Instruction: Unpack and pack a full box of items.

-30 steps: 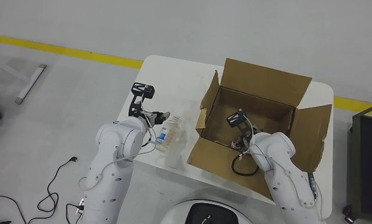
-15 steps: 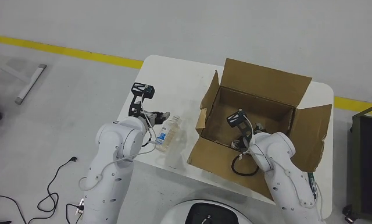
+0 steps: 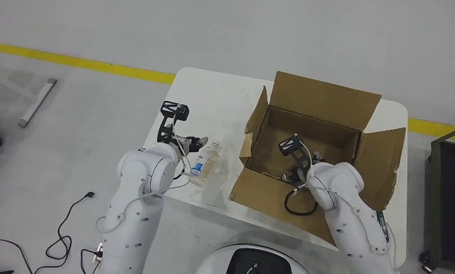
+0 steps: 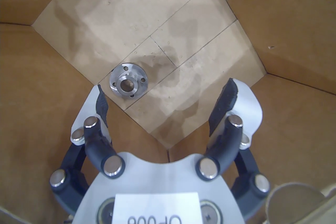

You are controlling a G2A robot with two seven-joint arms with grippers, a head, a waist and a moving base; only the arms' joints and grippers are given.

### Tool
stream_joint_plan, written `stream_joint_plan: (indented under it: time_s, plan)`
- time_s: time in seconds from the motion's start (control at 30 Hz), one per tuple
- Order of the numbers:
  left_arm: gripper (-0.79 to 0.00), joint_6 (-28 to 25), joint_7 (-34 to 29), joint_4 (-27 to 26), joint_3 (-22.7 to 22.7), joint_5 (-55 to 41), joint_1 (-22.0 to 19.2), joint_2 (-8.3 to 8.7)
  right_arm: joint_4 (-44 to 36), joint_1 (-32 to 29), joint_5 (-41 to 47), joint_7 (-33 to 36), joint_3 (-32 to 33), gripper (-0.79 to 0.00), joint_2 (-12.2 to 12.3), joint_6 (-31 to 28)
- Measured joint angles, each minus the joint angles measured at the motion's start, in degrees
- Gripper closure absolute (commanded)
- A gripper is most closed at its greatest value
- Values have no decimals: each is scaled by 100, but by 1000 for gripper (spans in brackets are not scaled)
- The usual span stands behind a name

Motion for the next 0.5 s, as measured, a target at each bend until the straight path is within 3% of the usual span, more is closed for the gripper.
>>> stream_joint_plan:
  time_s: [0.13,0.17,0.2,0.23,0.3,0.37,0.5]
  plan:
    - [-785,0,0,0,0,0,0,0,-28,20,349,314,-44,-785,-24,159]
    - [-785,0,0,0,0,0,0,0,-8,37,395,383,-75,-754,-30,189]
    - [-785,0,0,0,0,0,0,0,23,58,412,454,-114,-634,-35,225]
    - [-785,0,0,0,0,0,0,0,63,88,407,537,-179,-456,-44,278]
    - [-785,0,0,0,0,0,0,0,118,120,405,623,-295,-406,-59,352]
    - [-785,0,0,0,0,0,0,0,187,157,355,668,-409,-391,-73,435]
    - [-785,0,0,0,0,0,0,0,349,267,265,750,-514,-462,-89,553]
